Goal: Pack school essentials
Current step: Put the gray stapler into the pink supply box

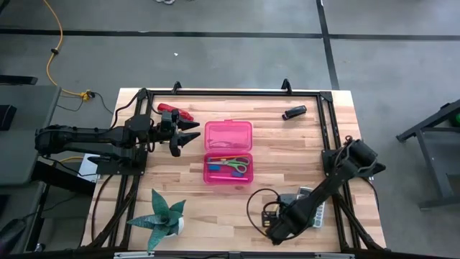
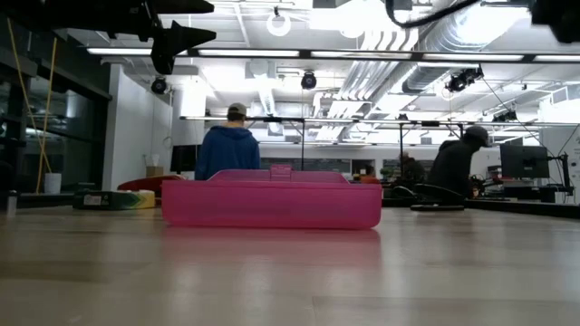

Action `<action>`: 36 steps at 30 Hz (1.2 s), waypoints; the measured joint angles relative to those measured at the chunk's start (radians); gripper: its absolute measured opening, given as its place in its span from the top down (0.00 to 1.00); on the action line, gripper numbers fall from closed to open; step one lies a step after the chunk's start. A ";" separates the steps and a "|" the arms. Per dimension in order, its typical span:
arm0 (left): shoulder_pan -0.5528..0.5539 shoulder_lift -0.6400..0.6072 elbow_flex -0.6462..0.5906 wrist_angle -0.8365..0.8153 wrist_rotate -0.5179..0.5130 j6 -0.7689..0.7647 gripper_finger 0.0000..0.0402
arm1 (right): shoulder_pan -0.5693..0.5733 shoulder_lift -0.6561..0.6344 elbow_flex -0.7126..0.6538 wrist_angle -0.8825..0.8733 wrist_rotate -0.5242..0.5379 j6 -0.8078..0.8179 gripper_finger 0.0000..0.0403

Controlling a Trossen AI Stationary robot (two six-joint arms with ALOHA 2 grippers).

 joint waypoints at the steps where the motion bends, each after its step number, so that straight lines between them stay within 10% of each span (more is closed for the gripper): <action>1: 0.000 0.000 0.000 0.000 0.000 0.000 0.48 | -0.004 0.014 0.000 0.010 0.002 0.000 0.36; 13: 0.000 0.000 0.000 0.000 0.000 -0.004 0.48 | -0.033 0.077 0.000 0.007 -0.022 0.010 0.37; 27: 0.000 0.000 0.000 0.000 0.000 -0.003 0.48 | -0.043 0.088 0.000 0.007 -0.030 0.034 0.74; 36: 0.000 0.000 0.000 0.000 0.000 -0.002 0.48 | -0.042 0.061 0.001 -0.025 -0.028 0.017 0.80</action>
